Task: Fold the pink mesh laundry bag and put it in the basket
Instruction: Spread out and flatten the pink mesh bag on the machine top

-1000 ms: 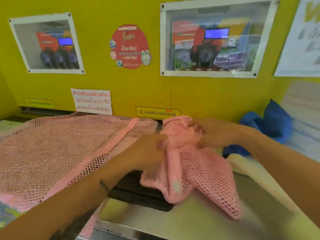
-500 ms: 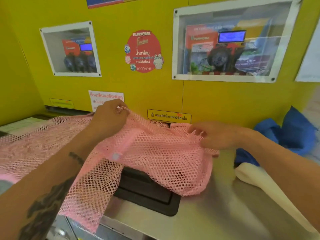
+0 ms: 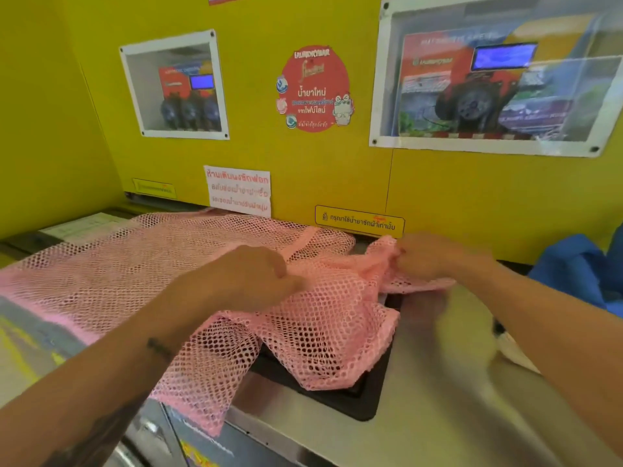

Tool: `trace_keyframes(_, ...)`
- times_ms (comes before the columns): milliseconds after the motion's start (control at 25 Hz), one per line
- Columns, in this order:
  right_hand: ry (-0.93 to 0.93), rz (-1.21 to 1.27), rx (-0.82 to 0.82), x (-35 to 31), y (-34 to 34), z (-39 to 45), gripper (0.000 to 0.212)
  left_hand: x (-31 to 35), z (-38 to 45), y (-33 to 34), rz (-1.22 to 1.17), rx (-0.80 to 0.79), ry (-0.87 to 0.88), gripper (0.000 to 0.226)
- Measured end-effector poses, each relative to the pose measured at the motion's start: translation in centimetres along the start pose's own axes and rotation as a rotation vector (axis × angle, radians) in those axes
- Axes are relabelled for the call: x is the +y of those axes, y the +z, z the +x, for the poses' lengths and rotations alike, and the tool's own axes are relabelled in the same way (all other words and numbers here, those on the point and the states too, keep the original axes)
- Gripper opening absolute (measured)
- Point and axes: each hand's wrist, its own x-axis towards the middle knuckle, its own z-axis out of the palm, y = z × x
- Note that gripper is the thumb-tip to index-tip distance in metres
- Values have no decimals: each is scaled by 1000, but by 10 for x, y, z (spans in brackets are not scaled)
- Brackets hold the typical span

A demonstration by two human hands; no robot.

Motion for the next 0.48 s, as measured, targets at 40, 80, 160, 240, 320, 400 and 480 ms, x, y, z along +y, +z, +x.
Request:
trace_keyframes(40,24,84,58,7,-11,1,25,5,-3,4,10,-160,19,50)
trace_keyframes(80,70,171,149,13,-23,0,30,4,-5,6,3,-252,69,43)
trace_keyframes(160,174,276,394,24,-43,-6,31,-3,-4,7,-64,-309,160,15)
trace_keyframes(240,306,215,544,37,-48,-8,30,-9,-1,0,-81,-249,192,16)
trace_keyframes(320,358,64,393,45,-52,-10,35,-14,4,-10,-134,-69,174,22)
trace_keyframes(400,349,-52,174,45,-49,-14,37,-24,14,-15,-165,46,107,21)
trace_keyframes(480,288,-118,166,39,-43,-14,39,-34,25,-6,-70,56,-4,24)
